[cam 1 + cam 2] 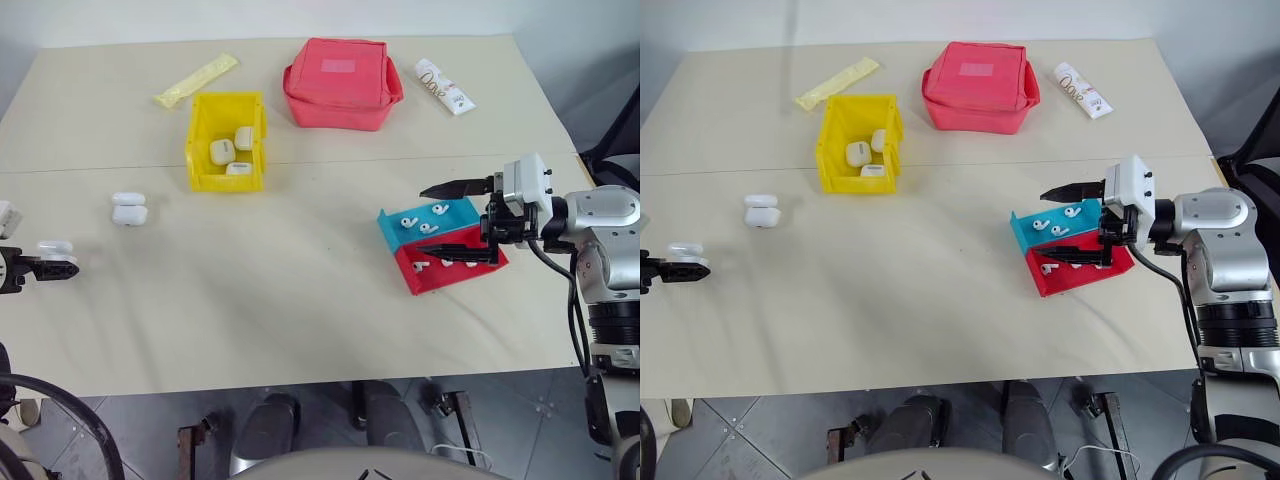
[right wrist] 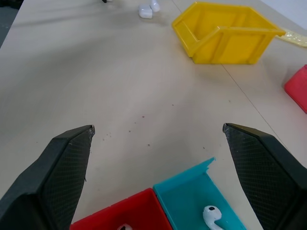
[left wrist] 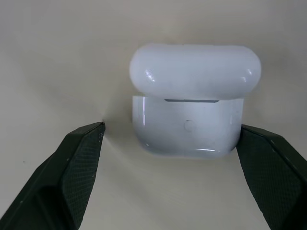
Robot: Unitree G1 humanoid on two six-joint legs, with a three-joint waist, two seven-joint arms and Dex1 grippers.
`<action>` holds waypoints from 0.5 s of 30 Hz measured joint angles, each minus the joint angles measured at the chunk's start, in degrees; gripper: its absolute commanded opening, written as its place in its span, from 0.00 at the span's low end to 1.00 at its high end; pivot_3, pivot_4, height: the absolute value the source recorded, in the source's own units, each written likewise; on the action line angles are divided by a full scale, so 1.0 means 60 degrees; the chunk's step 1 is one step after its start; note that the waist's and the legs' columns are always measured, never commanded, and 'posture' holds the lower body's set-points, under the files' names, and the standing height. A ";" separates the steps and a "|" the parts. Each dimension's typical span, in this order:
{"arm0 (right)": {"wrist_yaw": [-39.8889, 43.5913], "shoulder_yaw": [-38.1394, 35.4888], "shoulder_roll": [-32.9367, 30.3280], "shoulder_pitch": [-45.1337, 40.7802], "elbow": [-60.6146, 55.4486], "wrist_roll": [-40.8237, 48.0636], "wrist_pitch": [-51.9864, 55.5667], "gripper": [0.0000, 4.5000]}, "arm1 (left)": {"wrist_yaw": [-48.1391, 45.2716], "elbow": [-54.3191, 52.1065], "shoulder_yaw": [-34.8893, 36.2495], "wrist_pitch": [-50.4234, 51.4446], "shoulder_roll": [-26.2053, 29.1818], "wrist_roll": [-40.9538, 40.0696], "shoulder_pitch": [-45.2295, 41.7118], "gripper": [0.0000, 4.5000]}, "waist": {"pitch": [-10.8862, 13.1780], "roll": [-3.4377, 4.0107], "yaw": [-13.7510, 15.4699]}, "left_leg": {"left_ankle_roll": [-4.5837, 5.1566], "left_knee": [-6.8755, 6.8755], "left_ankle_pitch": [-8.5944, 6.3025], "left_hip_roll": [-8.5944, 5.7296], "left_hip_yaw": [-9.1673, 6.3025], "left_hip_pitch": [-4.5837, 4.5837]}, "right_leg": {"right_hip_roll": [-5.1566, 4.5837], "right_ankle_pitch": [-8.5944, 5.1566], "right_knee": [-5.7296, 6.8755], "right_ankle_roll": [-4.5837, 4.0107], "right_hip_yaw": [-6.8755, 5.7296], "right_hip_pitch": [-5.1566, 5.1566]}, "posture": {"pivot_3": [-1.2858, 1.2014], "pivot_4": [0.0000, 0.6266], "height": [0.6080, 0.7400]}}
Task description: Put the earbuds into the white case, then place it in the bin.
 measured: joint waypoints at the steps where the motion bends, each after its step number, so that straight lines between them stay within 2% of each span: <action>1: -0.0017 0.0000 0.0000 0.0000 -0.0007 0.0000 0.0010 1.00 | -0.0072 0.0032 -0.0067 0.0007 -0.0055 0.0085 -0.0063 0.72 | -0.0010 0.0017 0.0010 | 0.0002 -0.0001 0.0000 0.0000 0.0008 0.0001 | 0.0000 0.0001 0.0001 0.0002 0.0006 -0.0001 | 0.52 0.24 1.00; 2: -0.0033 0.0000 0.0000 0.0000 -0.0007 0.0000 0.0015 1.00 | -0.0106 0.0053 -0.0086 0.0014 -0.0068 0.0166 -0.0082 0.64 | -0.0015 0.0026 0.0008 | 0.0003 -0.0002 0.0000 0.0002 0.0014 0.0004 | 0.0001 0.0001 0.0003 0.0002 0.0009 -0.0003 | 0.52 0.24 1.00; 3: -0.0042 0.0000 -0.0006 0.0000 -0.0007 0.0000 0.0018 1.00 | -0.0116 0.0072 -0.0087 0.0026 -0.0068 0.0219 -0.0091 0.61 | -0.0017 0.0029 0.0008 | 0.0002 -0.0003 0.0001 0.0003 0.0015 0.0004 | 0.0002 0.0001 0.0003 0.0002 0.0009 -0.0004 | 0.52 0.24 1.00; 7: -0.0101 0.0000 -0.0054 0.0000 -0.0007 -0.0003 0.0018 1.00 | -0.0265 -0.0026 -0.0028 0.0025 -0.0041 0.0352 -0.0032 0.61 | -0.0020 0.0037 0.0001 | 0.0002 -0.0004 0.0001 0.0007 0.0023 0.0005 | 0.0003 0.0001 0.0005 0.0002 0.0014 -0.0008 | 0.52 0.24 1.00; 9: -0.0151 -0.0016 -0.0099 0.0008 -0.0046 -0.0003 0.0032 1.00 | -0.0446 -0.0611 0.0333 -0.0177 0.0051 0.0173 0.0503 0.61 | -0.0019 0.0038 -0.0012 | 0.0006 -0.0002 -0.0001 0.0009 0.0025 0.0001 | 0.0001 0.0001 0.0006 0.0002 0.0019 -0.0012 | 0.52 0.24 1.00; 13: -0.0289 -0.0189 -0.0294 0.0197 -0.0194 0.0000 0.0186 1.00 | -0.1118 -0.3685 0.2248 -0.0584 -0.0017 -0.1451 0.2634 0.61 | -0.0005 -0.0012 0.0000 | 0.0006 0.0042 -0.0006 0.0025 0.0015 -0.0037 | -0.0008 0.0003 -0.0001 -0.0002 0.0027 -0.0020 | 0.52 0.24 1.00; 15: -0.0359 -0.0244 -0.0357 0.0254 -0.0368 0.0009 0.0212 1.00 | -0.1110 -0.5417 0.3666 -0.0650 -0.0521 -0.2457 0.3432 0.61 | -0.0003 -0.0020 0.0054 | 0.0011 0.0057 -0.0012 0.0026 0.0008 -0.0035 | -0.0010 0.0017 -0.0018 -0.0014 0.0031 -0.0001 | 0.52 0.24 1.00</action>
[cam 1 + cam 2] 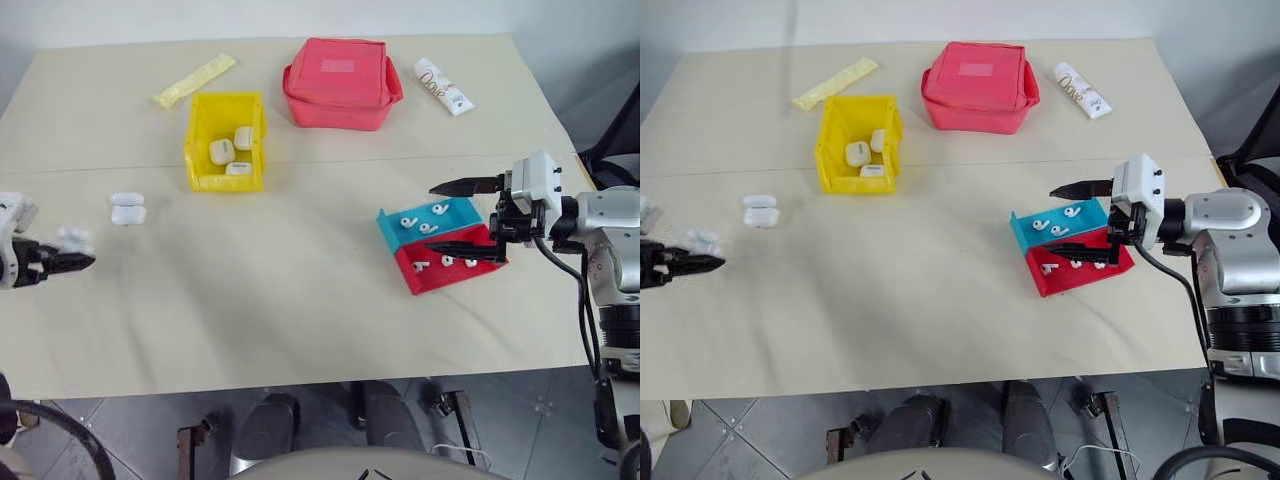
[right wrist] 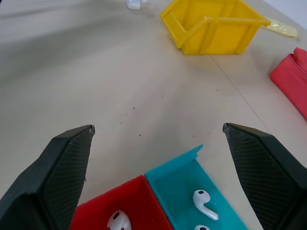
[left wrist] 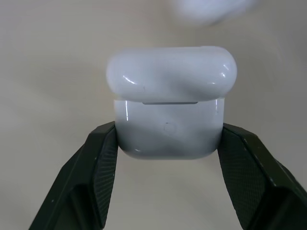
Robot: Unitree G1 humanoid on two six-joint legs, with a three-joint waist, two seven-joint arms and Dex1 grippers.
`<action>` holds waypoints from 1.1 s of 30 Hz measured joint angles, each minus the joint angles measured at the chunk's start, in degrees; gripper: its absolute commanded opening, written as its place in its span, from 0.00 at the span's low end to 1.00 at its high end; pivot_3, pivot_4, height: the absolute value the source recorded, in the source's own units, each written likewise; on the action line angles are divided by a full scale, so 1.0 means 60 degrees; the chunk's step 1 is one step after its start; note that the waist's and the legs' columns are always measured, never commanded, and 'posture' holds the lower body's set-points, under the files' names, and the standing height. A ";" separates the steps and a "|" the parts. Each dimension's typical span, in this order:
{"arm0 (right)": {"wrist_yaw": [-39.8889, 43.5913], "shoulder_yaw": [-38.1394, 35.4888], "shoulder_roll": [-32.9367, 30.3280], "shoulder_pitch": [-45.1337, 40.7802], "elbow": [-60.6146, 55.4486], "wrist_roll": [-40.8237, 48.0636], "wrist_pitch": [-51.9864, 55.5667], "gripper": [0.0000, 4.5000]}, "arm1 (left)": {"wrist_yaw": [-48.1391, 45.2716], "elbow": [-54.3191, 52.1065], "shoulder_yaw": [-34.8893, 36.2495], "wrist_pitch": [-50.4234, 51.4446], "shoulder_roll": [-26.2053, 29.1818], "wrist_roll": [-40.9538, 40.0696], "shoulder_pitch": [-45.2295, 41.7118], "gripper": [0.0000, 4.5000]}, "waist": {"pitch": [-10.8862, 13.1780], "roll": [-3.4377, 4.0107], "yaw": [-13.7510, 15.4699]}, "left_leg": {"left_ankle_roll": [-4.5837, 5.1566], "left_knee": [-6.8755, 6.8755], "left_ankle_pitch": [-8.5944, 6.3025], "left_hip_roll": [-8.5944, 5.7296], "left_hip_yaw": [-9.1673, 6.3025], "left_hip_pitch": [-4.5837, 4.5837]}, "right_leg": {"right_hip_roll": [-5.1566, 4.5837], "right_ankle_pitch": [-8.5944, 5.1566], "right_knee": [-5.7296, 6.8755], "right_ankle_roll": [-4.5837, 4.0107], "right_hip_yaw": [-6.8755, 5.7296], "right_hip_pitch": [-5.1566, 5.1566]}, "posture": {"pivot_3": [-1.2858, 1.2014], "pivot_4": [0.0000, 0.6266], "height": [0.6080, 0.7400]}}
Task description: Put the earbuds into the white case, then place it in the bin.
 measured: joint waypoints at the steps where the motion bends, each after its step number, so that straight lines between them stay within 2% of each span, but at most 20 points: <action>1: -0.0026 -0.0017 -0.0031 0.0019 -0.0033 0.0000 0.0019 1.00 | -0.0041 -0.0768 0.0654 -0.0149 -0.0451 -0.0558 0.0212 0.61 | 0.0002 0.0003 0.0055 | 0.0004 0.0009 -0.0002 -0.0005 0.0001 -0.0001 | -0.0003 0.0001 0.0003 0.0001 -0.0003 0.0005 | 0.52 0.24 1.00; 2: -0.0108 -0.0032 -0.0031 0.0095 -0.0167 0.0006 0.0091 1.00 | -0.0108 -0.1801 0.1424 -0.0584 -0.1135 -0.1286 0.0500 0.61 | 0.0004 0.0007 0.0092 | 0.0006 0.0022 -0.0003 -0.0005 -0.0001 -0.0011 | -0.0008 0.0013 -0.0017 0.0006 -0.0005 0.0007 | 0.52 0.24 1.00; 3: -0.0159 -0.0043 -0.0031 0.0183 -0.0297 0.0018 0.0175 1.00 | -0.0172 -0.2338 0.1764 -0.0925 -0.1588 -0.1706 0.0629 0.61 | 0.0004 0.0008 0.0105 | 0.0007 0.0027 -0.0004 -0.0005 -0.0001 -0.0010 | -0.0011 0.0015 -0.0014 0.0007 -0.0004 0.0010 | 0.52 0.24 1.00; 4: -0.0303 -0.0106 -0.0033 0.0421 -0.0627 0.0070 0.0331 1.00 | -0.0302 -0.3160 0.2223 -0.1634 -0.2418 -0.2301 0.0803 0.61 | 0.0003 0.0010 0.0120 | 0.0006 0.0033 -0.0005 -0.0004 -0.0004 -0.0011 | -0.0014 0.0017 -0.0023 0.0008 -0.0007 0.0015 | 0.52 0.24 1.00; 6: -0.0627 -0.0239 -0.0035 0.0892 -0.1254 0.0173 0.0654 1.00 | -0.0821 -0.3944 0.2227 -0.2692 -0.3358 -0.2821 0.1050 0.61 | 0.0001 0.0007 0.0111 | -0.0003 0.0051 -0.0011 0.0007 0.0001 -0.0016 | -0.0013 0.0024 -0.0028 0.0014 -0.0019 0.0014 | 0.52 0.24 1.00; 8: -0.1043 -0.0405 -0.0037 0.1389 -0.1931 0.0329 0.1056 1.00 | -0.1022 -0.4344 0.1751 -0.3197 -0.3835 -0.2908 0.1211 0.61 | -0.0002 0.0002 0.0097 | -0.0007 0.0052 -0.0012 0.0020 0.0011 -0.0014 | -0.0008 0.0029 -0.0035 0.0013 -0.0024 0.0014 | 0.52 0.24 1.00; 14: -0.2323 -0.1062 -0.0080 0.2848 -0.3746 0.0623 0.2173 1.00 | -0.1255 -0.4745 0.0259 -0.4265 -0.4774 -0.2731 0.1327 0.61 | -0.0004 0.0008 0.0102 | 0.0000 0.0047 -0.0018 0.0028 0.0031 -0.0006 | 0.0002 0.0037 -0.0063 0.0016 -0.0018 0.0020 | 0.52 0.24 1.00; 20: -0.3577 -0.2269 -0.0759 0.4422 -0.5095 0.0602 0.3493 1.00 | -0.1994 -0.4501 -0.1155 -0.5939 -0.5575 -0.2183 0.1486 0.61 | -0.0004 0.0010 0.0165 | 0.0024 0.0053 -0.0021 0.0010 0.0050 -0.0008 | 0.0005 0.0047 -0.0099 0.0019 -0.0010 0.0024 | 0.52 0.24 1.00; 25: -0.4021 -0.2884 -0.1502 0.5606 -0.6205 0.0152 0.4053 1.00 | -0.1949 -0.4452 -0.2027 -0.6458 -0.6246 -0.2001 0.1634 0.61 | -0.0006 0.0010 0.0282 | 0.0031 0.0060 -0.0023 0.0012 0.0065 -0.0003 | 0.0011 0.0054 -0.0117 0.0030 0.0002 0.0029 | 0.52 0.24 1.00; 28: -0.4223 -0.3098 -0.2143 0.6102 -0.6667 -0.0102 0.4941 0.87 | -0.1924 -0.4216 -0.2355 -0.6821 -0.6615 -0.1920 0.1601 0.61 | -0.0011 0.0018 0.0344 | 0.0038 0.0061 -0.0023 0.0010 0.0073 -0.0002 | 0.0016 0.0056 -0.0123 0.0033 0.0008 0.0029 | 0.52 0.24 1.00; 33: -0.3804 -0.3565 -0.3295 0.6708 -0.7628 -0.0085 0.6023 0.87 | -0.1784 -0.4017 -0.2883 -0.7201 -0.7108 -0.1829 0.1430 0.61 | -0.0014 0.0016 0.0391 | 0.0046 0.0067 -0.0022 0.0008 0.0077 -0.0006 | 0.0017 0.0068 -0.0142 0.0046 0.0006 0.0037 | 0.52 0.24 1.00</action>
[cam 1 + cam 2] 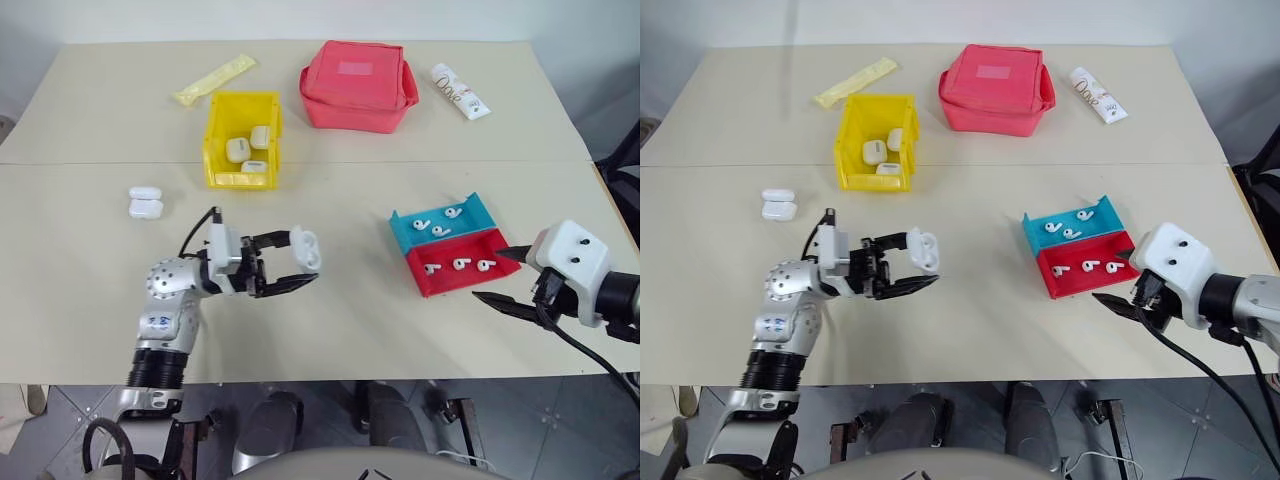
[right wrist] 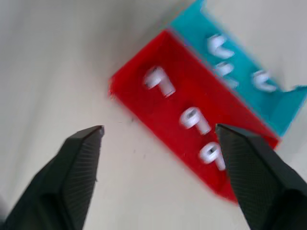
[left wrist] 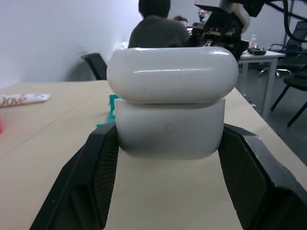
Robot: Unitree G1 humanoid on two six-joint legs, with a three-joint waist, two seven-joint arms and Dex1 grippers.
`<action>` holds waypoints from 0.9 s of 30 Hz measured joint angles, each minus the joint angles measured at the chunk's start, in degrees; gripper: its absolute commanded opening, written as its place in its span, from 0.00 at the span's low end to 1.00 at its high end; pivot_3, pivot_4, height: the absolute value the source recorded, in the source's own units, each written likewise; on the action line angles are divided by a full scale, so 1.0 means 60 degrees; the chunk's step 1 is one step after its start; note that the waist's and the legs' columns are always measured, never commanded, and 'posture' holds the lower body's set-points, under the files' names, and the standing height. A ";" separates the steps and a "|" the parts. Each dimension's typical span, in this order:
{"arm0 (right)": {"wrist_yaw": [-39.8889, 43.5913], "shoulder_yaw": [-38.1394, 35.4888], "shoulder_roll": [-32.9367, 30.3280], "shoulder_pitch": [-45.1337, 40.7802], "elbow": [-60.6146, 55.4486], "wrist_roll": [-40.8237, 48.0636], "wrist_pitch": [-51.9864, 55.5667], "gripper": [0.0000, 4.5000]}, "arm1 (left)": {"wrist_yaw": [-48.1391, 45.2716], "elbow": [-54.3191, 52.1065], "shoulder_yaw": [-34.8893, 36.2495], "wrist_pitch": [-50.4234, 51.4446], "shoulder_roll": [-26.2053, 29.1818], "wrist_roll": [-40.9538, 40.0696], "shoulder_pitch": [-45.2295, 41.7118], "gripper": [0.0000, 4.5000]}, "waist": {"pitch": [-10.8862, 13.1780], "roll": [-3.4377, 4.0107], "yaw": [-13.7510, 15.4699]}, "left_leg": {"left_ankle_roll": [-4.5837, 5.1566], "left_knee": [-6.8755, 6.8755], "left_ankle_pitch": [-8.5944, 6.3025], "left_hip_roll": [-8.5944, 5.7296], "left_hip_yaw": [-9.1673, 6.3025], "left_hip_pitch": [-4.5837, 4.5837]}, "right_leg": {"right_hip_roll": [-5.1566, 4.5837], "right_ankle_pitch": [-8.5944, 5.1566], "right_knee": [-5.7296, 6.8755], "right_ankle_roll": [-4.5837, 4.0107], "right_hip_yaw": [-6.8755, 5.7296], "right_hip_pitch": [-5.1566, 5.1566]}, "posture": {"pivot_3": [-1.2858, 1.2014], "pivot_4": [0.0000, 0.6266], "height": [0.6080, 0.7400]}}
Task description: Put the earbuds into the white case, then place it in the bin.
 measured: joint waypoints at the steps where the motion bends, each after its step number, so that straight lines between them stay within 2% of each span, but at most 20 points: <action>1: -0.0001 -0.0010 -0.0035 -0.0071 -0.0046 0.0020 0.0149 0.83 | 0.0040 0.0027 -0.0031 -0.0023 -0.0055 0.0004 -0.0004 0.61 | -0.0001 -0.0001 0.0000 | 0.0001 0.0000 0.0000 0.0001 0.0000 0.0001 | 0.0001 0.0005 -0.0007 0.0000 0.0000 0.0003 | 0.52 0.24 1.00; 3: -0.0032 -0.0019 -0.0090 -0.0186 -0.0044 0.0076 0.0435 0.74 | 0.0131 0.0026 -0.0131 -0.0033 -0.0166 0.0010 -0.0002 0.61 | 0.0000 0.0000 -0.0001 | 0.0005 0.0000 -0.0001 -0.0002 0.0002 0.0000 | 0.0000 0.0007 -0.0011 0.0003 0.0001 0.0004 | 0.52 0.24 1.00; 6: 0.0021 0.0282 -0.0513 -0.0598 0.0018 0.0086 0.0620 0.74 | 0.0160 -0.0015 -0.0248 -0.0038 -0.0237 0.0008 0.0027 0.61 | 0.0000 0.0004 -0.0010 | 0.0005 -0.0001 -0.0001 -0.0002 0.0003 0.0000 | 0.0000 0.0007 -0.0012 0.0003 0.0001 0.0003 | 0.52 0.24 1.00; 10: 0.0228 0.1223 -0.1047 -0.1289 0.0355 0.0089 0.0687 0.74 | 0.0205 -0.0339 -0.0489 -0.0036 -0.0321 0.0005 0.0226 0.61 | 0.0001 0.0005 -0.0016 | 0.0005 -0.0004 -0.0001 0.0001 0.0003 -0.0002 | -0.0001 0.0008 -0.0021 0.0004 -0.0001 0.0003 | 0.52 0.24 1.00; 12: 0.0352 0.2068 -0.1231 -0.2007 0.0742 -0.0067 0.0404 0.74 | 0.0238 -0.0410 -0.0498 -0.0036 -0.0319 0.0002 0.0396 0.61 | 0.0004 0.0010 -0.0024 | 0.0007 -0.0002 0.0000 -0.0004 0.0007 -0.0002 | -0.0001 0.0010 -0.0021 0.0008 0.0000 0.0003 | 0.52 0.24 1.00; 14: 0.0488 0.2733 -0.1316 -0.2649 0.1124 -0.0286 0.0100 0.65 | 0.0287 -0.0516 -0.0593 -0.0034 -0.0338 0.0002 0.0448 0.61 | 0.0006 0.0012 -0.0041 | 0.0008 -0.0002 0.0000 -0.0003 0.0009 -0.0001 | -0.0001 0.0012 -0.0023 0.0008 -0.0001 0.0003 | 0.52 0.24 1.00; 15: 0.0583 0.3175 -0.1316 -0.3080 0.1391 -0.0451 -0.0154 0.62 | 0.0324 -0.0693 -0.0645 -0.0033 -0.0339 -0.0001 0.0521 0.61 | 0.0006 0.0013 -0.0043 | 0.0008 -0.0003 0.0000 -0.0002 0.0009 -0.0003 | -0.0001 0.0012 -0.0025 0.0008 0.0000 0.0003 | 0.52 0.24 1.00; 20: 0.1329 0.5429 -0.1107 -0.5131 0.2923 -0.1755 -0.1470 0.62 | 0.0429 -0.1108 -0.0913 -0.0018 -0.0380 -0.0012 0.0852 0.61 | 0.0011 0.0027 -0.0062 | 0.0010 -0.0004 0.0001 -0.0005 0.0010 -0.0005 | 0.0004 0.0014 -0.0029 0.0011 0.0000 -0.0001 | 0.52 0.24 1.00; 25: 0.2170 0.6861 -0.0542 -0.6407 0.4297 -0.2901 -0.2534 0.62 | 0.0460 -0.1298 -0.0945 -0.0019 -0.0308 -0.0020 0.1089 0.61 | 0.0010 0.0029 -0.0085 | 0.0008 -0.0004 0.0000 -0.0004 0.0014 -0.0006 | 0.0006 0.0015 -0.0025 0.0011 0.0003 -0.0006 | 0.52 0.24 1.00; 27: 0.2426 0.7160 -0.0352 -0.6680 0.4685 -0.3238 -0.2756 0.53 | 0.0455 -0.1379 -0.0958 -0.0019 -0.0294 -0.0020 0.1112 0.61 | 0.0011 0.0033 -0.0059 | 0.0008 -0.0004 0.0001 -0.0007 0.0013 -0.0008 | 0.0004 0.0015 -0.0023 0.0010 0.0003 -0.0008 | 0.52 0.24 1.00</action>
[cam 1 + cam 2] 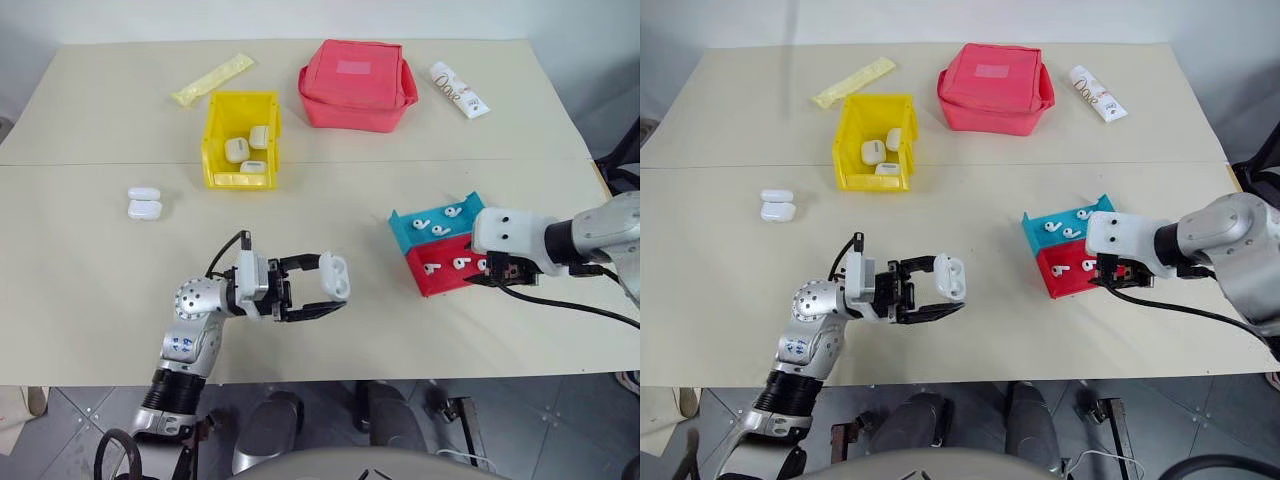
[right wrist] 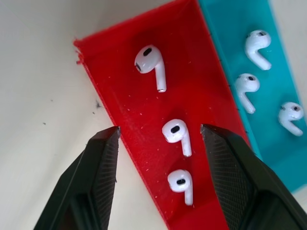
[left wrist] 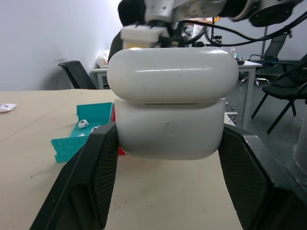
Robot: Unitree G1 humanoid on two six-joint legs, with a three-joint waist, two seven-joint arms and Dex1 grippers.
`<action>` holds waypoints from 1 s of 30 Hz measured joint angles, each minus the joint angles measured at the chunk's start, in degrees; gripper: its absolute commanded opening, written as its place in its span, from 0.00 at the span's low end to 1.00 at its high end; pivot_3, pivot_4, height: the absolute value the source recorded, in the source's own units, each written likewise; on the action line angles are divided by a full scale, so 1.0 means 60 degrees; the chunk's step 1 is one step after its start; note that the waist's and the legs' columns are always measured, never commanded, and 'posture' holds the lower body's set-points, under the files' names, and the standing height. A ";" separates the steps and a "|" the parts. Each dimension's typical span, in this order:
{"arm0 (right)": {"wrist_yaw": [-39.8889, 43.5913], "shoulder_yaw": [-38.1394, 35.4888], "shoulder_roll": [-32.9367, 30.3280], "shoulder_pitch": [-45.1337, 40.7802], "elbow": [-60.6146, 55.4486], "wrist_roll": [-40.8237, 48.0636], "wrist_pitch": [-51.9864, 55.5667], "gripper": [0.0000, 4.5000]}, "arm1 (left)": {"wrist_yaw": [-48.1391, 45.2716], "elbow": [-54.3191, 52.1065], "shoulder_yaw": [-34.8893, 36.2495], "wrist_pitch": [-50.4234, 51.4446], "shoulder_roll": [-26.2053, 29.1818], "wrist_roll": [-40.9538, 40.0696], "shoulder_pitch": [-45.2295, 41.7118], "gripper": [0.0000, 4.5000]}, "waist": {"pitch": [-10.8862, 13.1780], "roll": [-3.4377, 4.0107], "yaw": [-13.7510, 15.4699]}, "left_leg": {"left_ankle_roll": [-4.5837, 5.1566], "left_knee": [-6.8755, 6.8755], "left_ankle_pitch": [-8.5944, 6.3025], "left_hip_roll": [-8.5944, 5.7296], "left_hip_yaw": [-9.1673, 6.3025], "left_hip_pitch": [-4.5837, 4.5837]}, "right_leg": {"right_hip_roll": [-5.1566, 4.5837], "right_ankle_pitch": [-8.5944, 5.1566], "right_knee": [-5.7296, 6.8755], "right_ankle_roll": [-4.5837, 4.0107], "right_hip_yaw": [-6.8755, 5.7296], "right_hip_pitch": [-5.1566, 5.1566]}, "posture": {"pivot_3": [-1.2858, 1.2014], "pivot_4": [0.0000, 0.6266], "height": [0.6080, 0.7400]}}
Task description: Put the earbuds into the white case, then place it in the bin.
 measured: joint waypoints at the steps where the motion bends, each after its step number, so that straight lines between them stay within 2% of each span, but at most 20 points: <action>1: 0.0096 0.0103 0.0083 -0.0119 0.0133 -0.0141 -0.0086 0.48 | 0.0000 -0.0026 0.0000 0.0000 0.0030 -0.0001 0.0009 0.61 | 0.0000 0.0000 -0.0003 | 0.0000 0.0000 0.0000 0.0000 0.0001 0.0001 | 0.0000 0.0000 0.0000 0.0000 0.0001 0.0000 | 0.52 0.24 1.00; 3: 0.0293 0.0305 0.0280 -0.0368 0.0503 -0.0463 -0.0407 0.34 | 0.0027 -0.0072 0.0000 0.0000 0.0054 -0.0002 0.0031 0.61 | 0.0000 0.0001 -0.0012 | 0.0000 0.0001 0.0000 -0.0001 0.0001 0.0001 | 0.0001 0.0000 0.0001 -0.0001 0.0003 0.0000 | 0.52 0.24 1.00; 30: 0.1285 0.0623 0.1628 -0.1175 0.2547 -0.2175 -0.2050 0.34 | 0.0596 -0.0806 0.0008 0.0040 0.0382 -0.0004 0.0519 0.61 | -0.0005 0.0009 -0.0019 | -0.0002 0.0001 0.0000 -0.0002 0.0003 0.0003 | 0.0003 0.0001 0.0007 -0.0003 0.0007 -0.0003 | 0.52 0.24 1.00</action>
